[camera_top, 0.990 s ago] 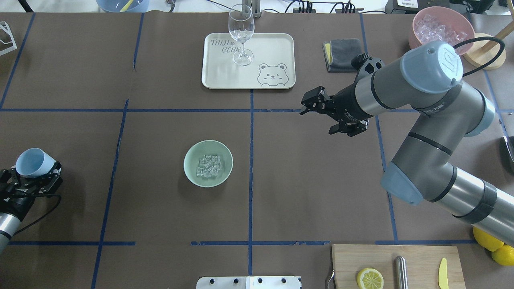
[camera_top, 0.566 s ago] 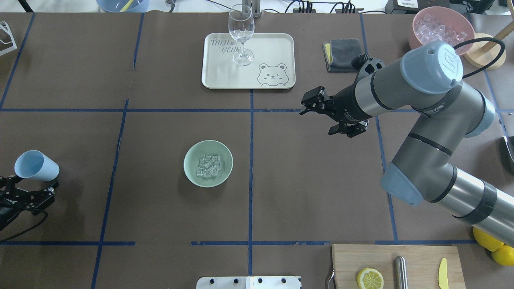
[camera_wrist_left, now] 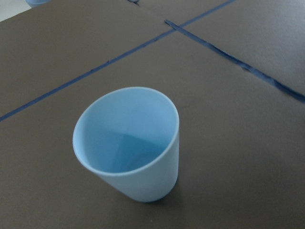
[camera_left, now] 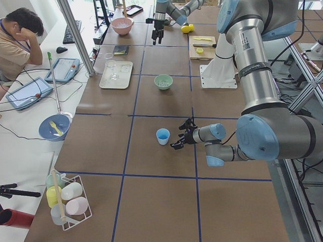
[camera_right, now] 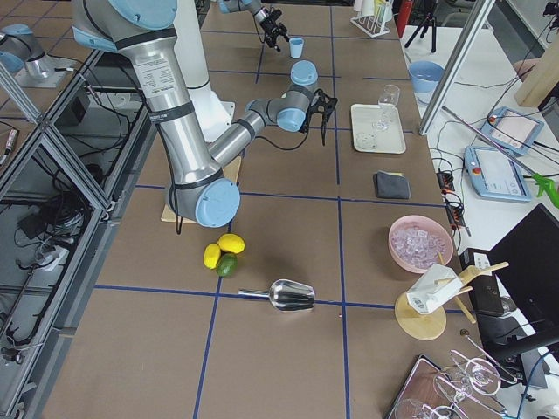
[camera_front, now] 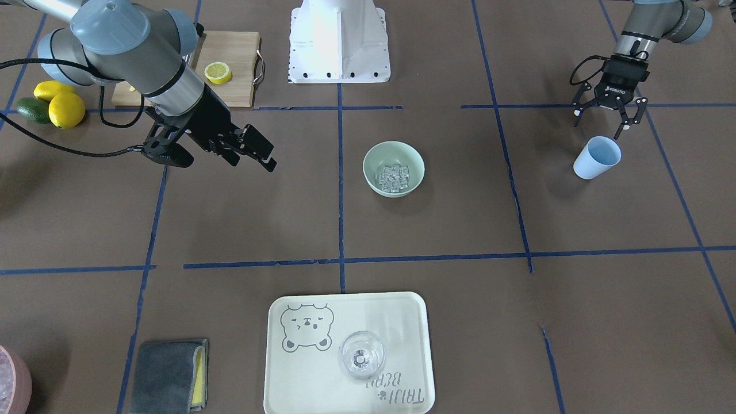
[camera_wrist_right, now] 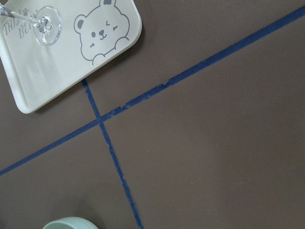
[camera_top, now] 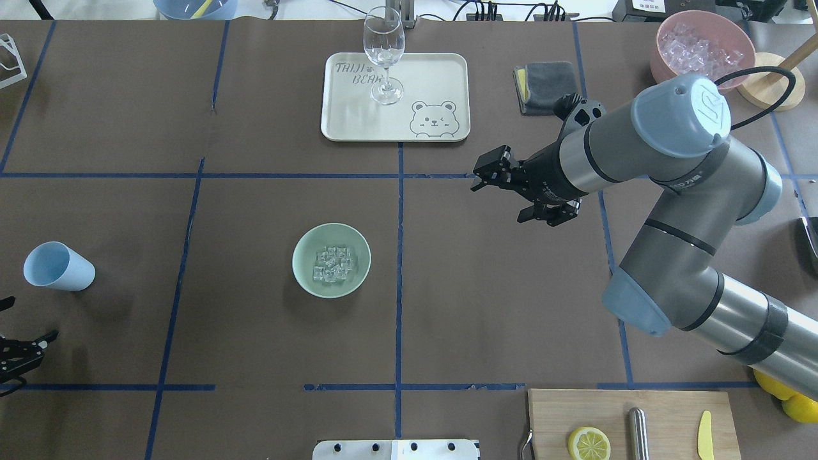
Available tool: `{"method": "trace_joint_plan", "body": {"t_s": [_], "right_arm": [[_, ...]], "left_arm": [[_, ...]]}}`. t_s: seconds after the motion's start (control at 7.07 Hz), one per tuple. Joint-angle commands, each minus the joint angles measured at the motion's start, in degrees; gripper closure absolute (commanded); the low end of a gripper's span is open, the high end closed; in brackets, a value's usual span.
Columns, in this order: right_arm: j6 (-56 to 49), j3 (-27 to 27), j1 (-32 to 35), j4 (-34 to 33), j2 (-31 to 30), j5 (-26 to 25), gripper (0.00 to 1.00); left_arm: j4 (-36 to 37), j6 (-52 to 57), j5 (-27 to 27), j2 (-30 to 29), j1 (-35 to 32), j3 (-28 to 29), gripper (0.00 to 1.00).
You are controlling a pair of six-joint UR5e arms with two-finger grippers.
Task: Pour ice into bowl
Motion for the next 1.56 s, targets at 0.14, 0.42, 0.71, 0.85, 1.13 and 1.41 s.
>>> {"method": "trace_joint_plan", "body": {"t_s": [0.14,0.42,0.71,0.85,1.13,1.41], "right_arm": [[1.27,1.46,-6.76,-0.33,0.94,-2.96,0.0],[4.62,1.29,-13.63,-0.95,2.97,-9.92,0.0],[4.27,-3.17,-17.77,-7.22,9.69,-15.78,0.0],[4.01,-8.24,-18.56,-9.1,14.44,-17.3,0.0],[2.79,-18.62,-19.18,-9.04,21.4,-20.02,0.0],[-1.0,-20.15,-19.54,-8.95,21.61,-20.48,0.18]], "left_arm": [[0.05,10.1,-16.21,2.97,-7.33,0.76,0.0],[0.49,19.12,-27.4,0.79,-22.52,1.29,0.0],[3.22,19.26,-27.79,-1.59,-23.21,1.21,0.0],[3.22,19.0,-27.79,-1.86,-23.3,1.21,0.0],[3.13,18.91,-27.61,-2.04,-23.21,1.21,0.0],[3.13,18.82,-27.44,-2.39,-23.3,1.29,0.0]]}}
